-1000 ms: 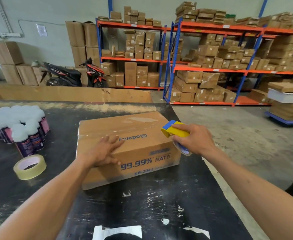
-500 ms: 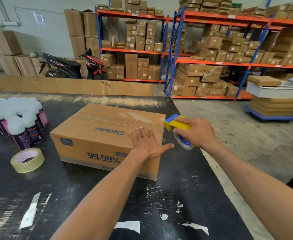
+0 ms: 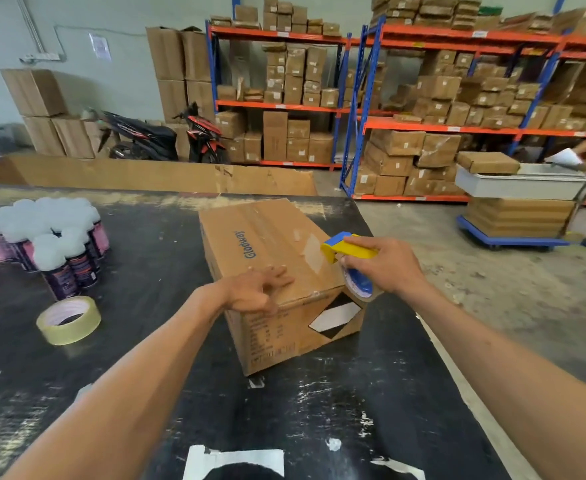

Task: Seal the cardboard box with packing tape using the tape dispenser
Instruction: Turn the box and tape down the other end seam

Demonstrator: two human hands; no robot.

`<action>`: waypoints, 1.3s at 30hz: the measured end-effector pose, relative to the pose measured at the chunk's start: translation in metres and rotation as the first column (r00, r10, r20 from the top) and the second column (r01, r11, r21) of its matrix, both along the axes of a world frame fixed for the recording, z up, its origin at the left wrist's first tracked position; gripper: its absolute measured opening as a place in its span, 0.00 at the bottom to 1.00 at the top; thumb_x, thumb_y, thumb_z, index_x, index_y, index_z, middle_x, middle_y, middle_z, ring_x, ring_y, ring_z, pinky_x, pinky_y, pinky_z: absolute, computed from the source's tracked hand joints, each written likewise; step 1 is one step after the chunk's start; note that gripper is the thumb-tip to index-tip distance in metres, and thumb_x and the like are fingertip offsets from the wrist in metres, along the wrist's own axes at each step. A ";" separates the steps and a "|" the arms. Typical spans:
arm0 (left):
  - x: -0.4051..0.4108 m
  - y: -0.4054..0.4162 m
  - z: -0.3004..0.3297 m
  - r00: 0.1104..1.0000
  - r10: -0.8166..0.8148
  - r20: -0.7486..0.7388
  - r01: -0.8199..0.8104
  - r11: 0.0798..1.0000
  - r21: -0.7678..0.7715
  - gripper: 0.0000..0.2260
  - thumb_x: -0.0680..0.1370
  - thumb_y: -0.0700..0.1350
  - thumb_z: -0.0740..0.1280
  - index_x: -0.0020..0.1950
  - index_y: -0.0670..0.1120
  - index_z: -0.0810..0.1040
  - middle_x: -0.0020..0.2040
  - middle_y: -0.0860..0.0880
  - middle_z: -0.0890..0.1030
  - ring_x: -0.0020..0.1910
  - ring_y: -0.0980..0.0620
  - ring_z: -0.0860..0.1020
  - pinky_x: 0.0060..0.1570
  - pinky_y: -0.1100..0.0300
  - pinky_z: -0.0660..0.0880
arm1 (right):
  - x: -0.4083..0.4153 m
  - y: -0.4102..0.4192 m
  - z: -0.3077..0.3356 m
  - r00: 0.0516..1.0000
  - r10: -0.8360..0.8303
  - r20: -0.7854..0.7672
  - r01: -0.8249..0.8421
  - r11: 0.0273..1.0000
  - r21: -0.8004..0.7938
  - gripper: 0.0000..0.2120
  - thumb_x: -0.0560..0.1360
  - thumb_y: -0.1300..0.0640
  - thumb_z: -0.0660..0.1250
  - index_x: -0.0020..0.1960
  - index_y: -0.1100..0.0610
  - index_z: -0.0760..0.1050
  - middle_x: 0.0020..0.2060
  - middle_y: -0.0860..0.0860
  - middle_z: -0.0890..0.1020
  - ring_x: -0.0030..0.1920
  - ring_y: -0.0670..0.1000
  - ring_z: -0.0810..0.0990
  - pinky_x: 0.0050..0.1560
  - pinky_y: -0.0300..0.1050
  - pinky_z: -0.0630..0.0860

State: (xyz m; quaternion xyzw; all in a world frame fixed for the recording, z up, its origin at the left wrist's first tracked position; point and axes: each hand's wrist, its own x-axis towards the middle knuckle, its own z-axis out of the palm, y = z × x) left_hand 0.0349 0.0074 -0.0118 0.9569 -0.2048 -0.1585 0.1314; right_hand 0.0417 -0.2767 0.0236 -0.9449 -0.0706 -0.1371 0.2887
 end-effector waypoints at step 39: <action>-0.022 -0.006 -0.009 0.991 0.129 0.046 -0.105 0.934 -0.340 0.29 0.79 0.51 0.64 0.80 0.55 0.61 0.81 0.52 0.58 0.80 0.50 0.54 0.77 0.47 0.47 | -0.030 0.038 0.002 0.965 0.259 -0.026 -0.251 0.952 0.175 0.25 0.69 0.39 0.75 0.65 0.41 0.79 0.61 0.45 0.81 0.56 0.46 0.78 0.46 0.35 0.73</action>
